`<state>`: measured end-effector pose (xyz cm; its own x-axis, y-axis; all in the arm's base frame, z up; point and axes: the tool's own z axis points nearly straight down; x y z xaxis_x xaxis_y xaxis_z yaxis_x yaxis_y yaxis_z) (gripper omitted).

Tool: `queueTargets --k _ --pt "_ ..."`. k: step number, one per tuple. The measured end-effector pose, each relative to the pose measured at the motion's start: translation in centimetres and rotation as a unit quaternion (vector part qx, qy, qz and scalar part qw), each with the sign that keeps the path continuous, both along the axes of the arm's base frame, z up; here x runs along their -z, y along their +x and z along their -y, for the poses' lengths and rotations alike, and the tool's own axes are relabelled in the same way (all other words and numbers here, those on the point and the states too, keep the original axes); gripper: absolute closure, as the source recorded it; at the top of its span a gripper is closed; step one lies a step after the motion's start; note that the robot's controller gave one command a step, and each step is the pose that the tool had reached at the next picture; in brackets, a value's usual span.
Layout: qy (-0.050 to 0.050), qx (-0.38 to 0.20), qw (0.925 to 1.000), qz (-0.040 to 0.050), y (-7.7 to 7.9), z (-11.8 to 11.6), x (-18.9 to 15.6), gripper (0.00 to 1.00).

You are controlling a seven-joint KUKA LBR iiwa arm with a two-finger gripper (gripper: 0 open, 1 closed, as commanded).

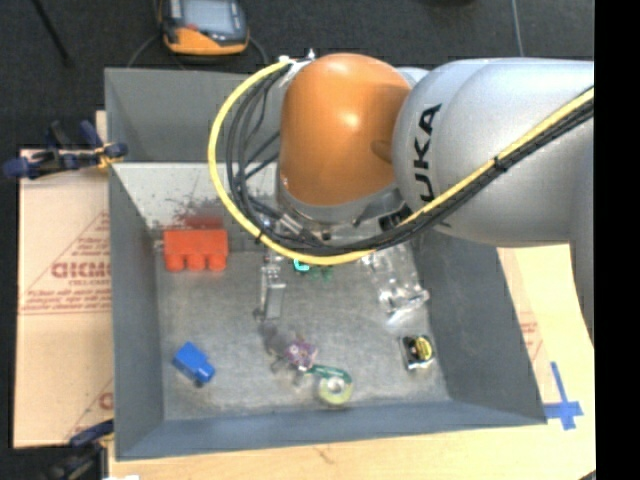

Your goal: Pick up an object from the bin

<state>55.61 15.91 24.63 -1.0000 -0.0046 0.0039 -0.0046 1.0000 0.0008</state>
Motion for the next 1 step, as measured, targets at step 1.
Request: queueTargets --k 1 --pt "-0.001 -0.192 0.9814 -0.0001 -4.83 -0.88 17.44 0.0"
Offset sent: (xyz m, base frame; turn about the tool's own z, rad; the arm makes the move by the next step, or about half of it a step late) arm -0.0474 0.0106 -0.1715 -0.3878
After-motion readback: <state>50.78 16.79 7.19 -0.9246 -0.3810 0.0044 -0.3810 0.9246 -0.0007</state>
